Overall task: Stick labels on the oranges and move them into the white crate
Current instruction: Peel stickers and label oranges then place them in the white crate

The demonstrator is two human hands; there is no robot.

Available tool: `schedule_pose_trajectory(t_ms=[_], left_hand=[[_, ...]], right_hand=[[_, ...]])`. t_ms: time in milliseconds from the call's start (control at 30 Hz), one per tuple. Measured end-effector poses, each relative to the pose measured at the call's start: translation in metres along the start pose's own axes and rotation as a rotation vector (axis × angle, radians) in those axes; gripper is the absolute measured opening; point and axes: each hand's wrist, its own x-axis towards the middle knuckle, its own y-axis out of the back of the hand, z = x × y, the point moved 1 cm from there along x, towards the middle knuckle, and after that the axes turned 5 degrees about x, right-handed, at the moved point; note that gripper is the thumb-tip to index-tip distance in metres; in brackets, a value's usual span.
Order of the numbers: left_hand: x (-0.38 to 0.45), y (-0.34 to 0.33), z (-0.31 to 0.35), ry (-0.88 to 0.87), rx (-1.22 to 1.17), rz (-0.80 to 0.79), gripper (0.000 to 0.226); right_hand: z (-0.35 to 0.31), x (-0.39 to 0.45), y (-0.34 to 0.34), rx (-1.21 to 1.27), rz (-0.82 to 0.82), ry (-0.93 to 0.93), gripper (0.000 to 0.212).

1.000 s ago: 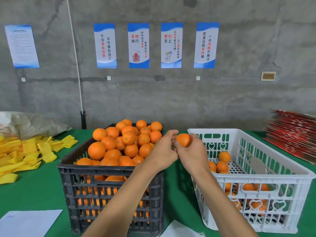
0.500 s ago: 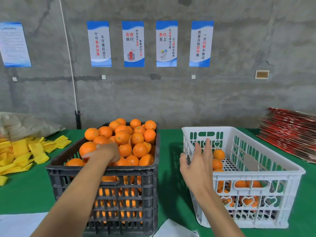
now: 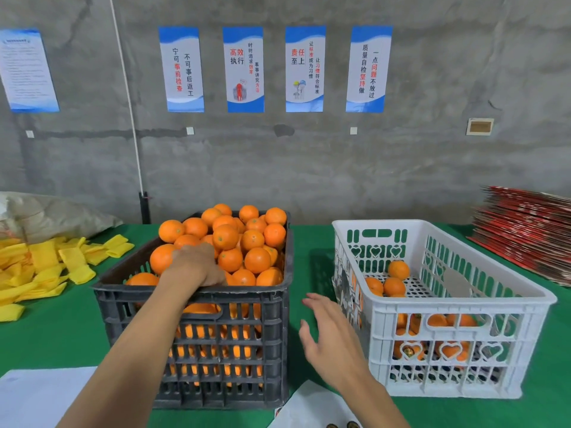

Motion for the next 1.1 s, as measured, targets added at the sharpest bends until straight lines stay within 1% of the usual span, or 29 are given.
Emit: schedule_pose_trajectory(t_ms=[67, 167, 233, 267, 300, 367, 433, 500, 567, 667, 800, 900, 933, 1033, 1100], left_hand=[[-0.006, 0.0, 0.008, -0.026, -0.043, 0.061, 0.059], [-0.015, -0.003, 0.017, -0.089, -0.269, 0.139, 0.055], [-0.022, -0.007, 0.027, -0.146, -0.422, 0.186, 0.055], [-0.025, -0.01, 0.033, -0.18, -0.482, 0.208, 0.053], [-0.026, -0.013, 0.039, -0.21, -0.531, 0.216, 0.053], [-0.027, -0.017, 0.047, -0.248, -0.606, 0.173, 0.063], [-0.023, -0.017, 0.049, -0.257, -0.632, 0.089, 0.074], [-0.018, -0.018, 0.049, -0.246, -0.625, 0.011, 0.076], [-0.015, -0.018, 0.049, -0.242, -0.622, -0.009, 0.074], [-0.014, -0.021, 0.048, -0.234, -0.636, 0.021, 0.072], [-0.014, -0.024, 0.047, -0.223, -0.633, 0.039, 0.071], [-0.014, -0.024, 0.046, -0.222, -0.644, 0.048, 0.072], [-0.013, -0.024, 0.045, -0.22, -0.65, 0.05, 0.072], [-0.013, -0.026, 0.044, -0.223, -0.664, 0.056, 0.073], [-0.013, -0.026, 0.044, -0.226, -0.672, 0.063, 0.073]], right_hand=[[0.008, -0.011, -0.006, -0.011, -0.124, 0.016, 0.036], [0.031, -0.035, -0.012, -0.083, -0.363, 0.021, 0.024], [0.05, -0.053, -0.014, -0.063, -0.494, 0.027, 0.022], [0.058, -0.063, -0.014, -0.019, -0.528, 0.015, 0.025], [0.065, -0.072, -0.013, 0.042, -0.535, -0.009, 0.033], [0.074, -0.089, -0.013, 0.153, -0.503, -0.066, 0.051], [0.079, -0.104, -0.015, 0.219, -0.508, -0.084, 0.061], [0.082, -0.115, -0.019, 0.307, -0.538, -0.101, 0.069], [0.084, -0.119, -0.021, 0.334, -0.554, -0.107, 0.069], [0.085, -0.122, -0.027, 0.326, -0.547, -0.079, 0.057], [0.086, -0.128, -0.033, 0.321, -0.472, -0.05, 0.044], [0.083, -0.128, -0.034, 0.305, -0.397, -0.065, 0.032], [0.08, -0.128, -0.033, 0.292, -0.4, -0.071, 0.035], [0.075, -0.127, -0.028, 0.218, -0.456, -0.047, 0.058], [0.073, -0.125, -0.024, 0.178, -0.501, -0.038, 0.066]])
